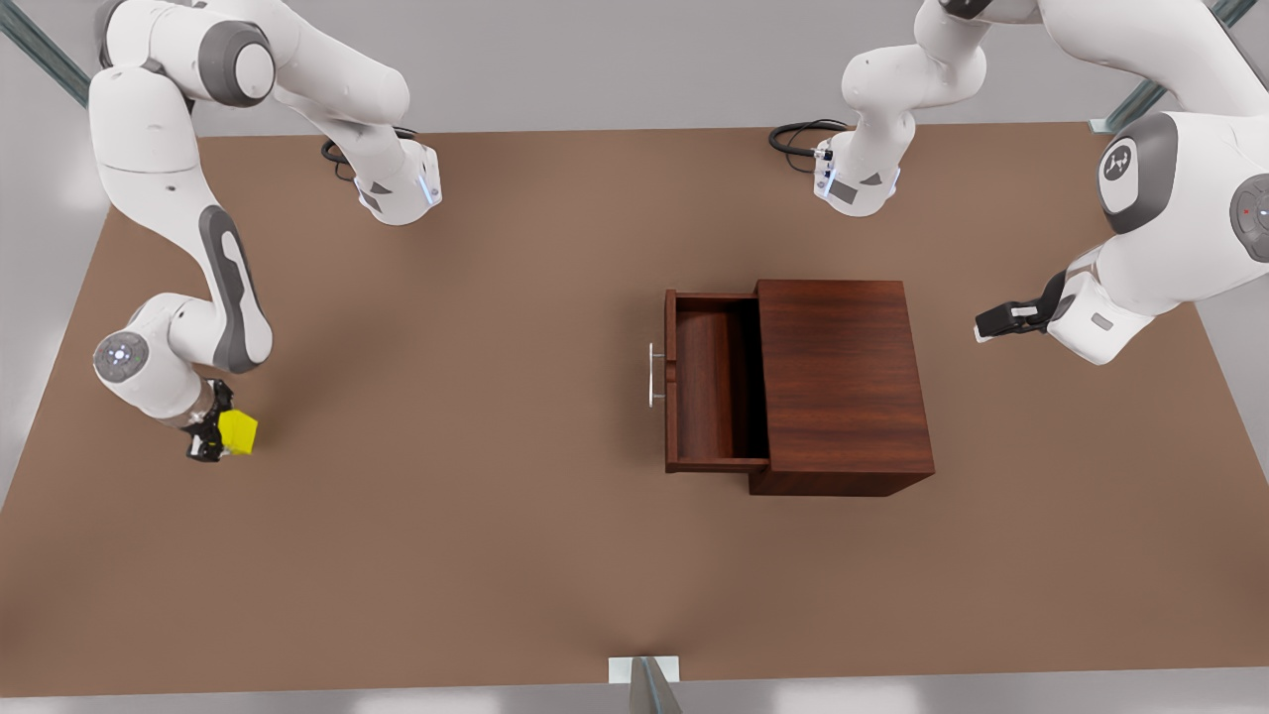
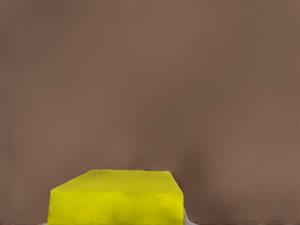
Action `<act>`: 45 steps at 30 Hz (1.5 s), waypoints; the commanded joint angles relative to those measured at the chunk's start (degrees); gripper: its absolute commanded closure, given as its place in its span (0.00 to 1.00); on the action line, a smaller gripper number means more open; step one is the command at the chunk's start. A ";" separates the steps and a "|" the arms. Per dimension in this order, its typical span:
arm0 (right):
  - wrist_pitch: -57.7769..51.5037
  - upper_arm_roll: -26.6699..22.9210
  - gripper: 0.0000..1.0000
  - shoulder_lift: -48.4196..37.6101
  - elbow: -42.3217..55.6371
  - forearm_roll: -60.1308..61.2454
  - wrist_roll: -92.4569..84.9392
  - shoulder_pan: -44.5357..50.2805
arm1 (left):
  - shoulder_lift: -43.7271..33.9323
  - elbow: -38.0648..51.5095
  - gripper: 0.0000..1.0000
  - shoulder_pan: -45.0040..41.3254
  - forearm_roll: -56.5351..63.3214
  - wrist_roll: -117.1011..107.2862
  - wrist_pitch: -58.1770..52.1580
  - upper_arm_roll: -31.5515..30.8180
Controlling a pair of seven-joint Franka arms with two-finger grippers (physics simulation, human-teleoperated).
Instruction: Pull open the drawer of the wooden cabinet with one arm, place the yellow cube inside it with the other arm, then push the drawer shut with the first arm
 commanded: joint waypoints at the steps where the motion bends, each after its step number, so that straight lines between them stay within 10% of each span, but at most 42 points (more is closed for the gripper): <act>1: -7.38 1.53 0.55 -1.70 0.35 2.36 4.62 0.78 | -0.06 0.03 0.00 0.00 0.06 1.40 -0.02 -0.03; 16: -47.03 2.93 0.55 1.80 37.43 13.43 38.90 33.65 | -0.06 -0.15 0.00 -0.09 1.20 1.40 0.07 -0.12; 22: -45.98 2.75 0.55 16.22 57.48 13.70 66.41 48.25 | -0.06 -0.15 0.00 -0.09 1.20 1.40 0.07 -0.12; 38: -29.10 8.47 0.54 29.58 69.17 13.79 80.83 58.71 | -0.06 -0.33 0.00 -0.17 1.20 0.25 0.33 -0.12; 40: -28.75 8.47 0.46 30.11 69.17 13.79 80.65 58.97 | 0.02 -0.33 0.00 -0.17 1.20 0.25 0.33 -0.12; 41: -28.75 8.47 0.00 30.11 69.17 13.70 80.57 59.06 | 0.02 -0.33 0.00 -0.17 1.20 0.25 0.33 -0.12; 45: -29.10 8.29 0.00 29.93 69.17 13.52 80.21 58.97 | 0.02 -0.33 0.00 -0.17 1.20 0.25 0.33 -0.12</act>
